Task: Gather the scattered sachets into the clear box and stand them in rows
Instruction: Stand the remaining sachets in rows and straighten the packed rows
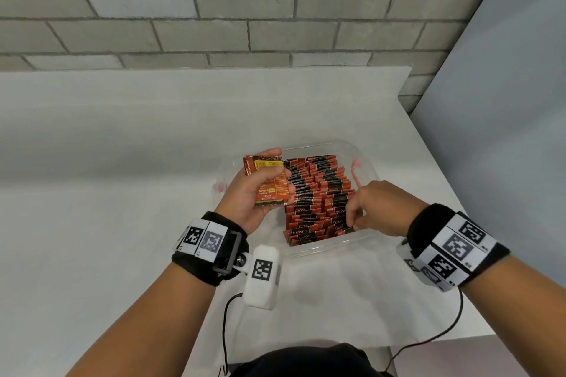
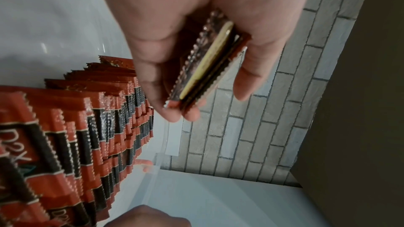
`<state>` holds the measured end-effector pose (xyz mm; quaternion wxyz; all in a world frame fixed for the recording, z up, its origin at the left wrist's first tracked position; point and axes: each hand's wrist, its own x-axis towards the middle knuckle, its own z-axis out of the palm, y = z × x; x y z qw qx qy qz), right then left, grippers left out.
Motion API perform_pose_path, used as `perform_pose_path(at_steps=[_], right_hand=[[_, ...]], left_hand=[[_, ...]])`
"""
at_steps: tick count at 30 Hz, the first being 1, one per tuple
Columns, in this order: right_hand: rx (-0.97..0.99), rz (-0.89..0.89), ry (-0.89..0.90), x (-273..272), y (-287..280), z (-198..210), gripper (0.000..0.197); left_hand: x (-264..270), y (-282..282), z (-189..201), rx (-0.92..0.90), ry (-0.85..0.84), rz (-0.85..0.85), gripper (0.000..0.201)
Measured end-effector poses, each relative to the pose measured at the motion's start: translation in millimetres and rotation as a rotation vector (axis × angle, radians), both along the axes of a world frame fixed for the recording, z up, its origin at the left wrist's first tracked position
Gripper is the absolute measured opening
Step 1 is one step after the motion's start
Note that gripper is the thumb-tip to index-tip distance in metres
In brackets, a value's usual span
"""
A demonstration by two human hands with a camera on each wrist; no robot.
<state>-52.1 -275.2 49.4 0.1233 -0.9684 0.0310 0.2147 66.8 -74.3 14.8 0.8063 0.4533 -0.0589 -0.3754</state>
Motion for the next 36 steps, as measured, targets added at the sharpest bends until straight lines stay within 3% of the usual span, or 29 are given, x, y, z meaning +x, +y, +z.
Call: perform_pose_path(at_steps=[5, 11, 15, 17, 21, 24, 26, 31, 35, 36], right_hand=[[-0.075, 0.032, 0.013, 4, 1, -1, 0.007], [-0.012, -0.047, 0.025, 3, -5, -6, 0.014], [0.188, -0.155, 0.011, -1, -11, 0, 0.016], [0.282, -0.18, -0.079, -3, -8, 7, 0.016], [0.527, -0.267, -0.379, 3, 19, 20, 0.023], [0.674, -0.339, -0.434, 13, 36, 20, 0.037], [0.746, -0.371, -0.464, 17, 40, 16, 0.03], [0.739, -0.329, -0.775, 18, 37, 20, 0.021], [0.52, -0.107, -0.63, 14, 42, 14, 0.021], [0.501, -0.09, -0.566, 13, 42, 13, 0.024]], left_hand=[[1, 1, 1, -0.009, 0.018, 0.009, 0.049], [0, 0, 1, -0.029, 0.081, 0.013, 0.037], [1, 2, 2, -0.045, 0.137, -0.022, 0.041], [0, 1, 4, -0.043, 0.135, -0.042, 0.039], [-5, -3, 8, 0.009, 0.022, -0.076, 0.037], [-9, -5, 10, 0.012, -0.046, -0.114, 0.039], [-12, -5, 10, 0.016, -0.065, -0.124, 0.036], [-10, 0, 10, 0.062, -0.001, -0.05, 0.048], [-10, 1, 12, -0.005, -0.003, -0.053, 0.023], [-10, 1, 12, -0.015, -0.028, -0.04, 0.03]])
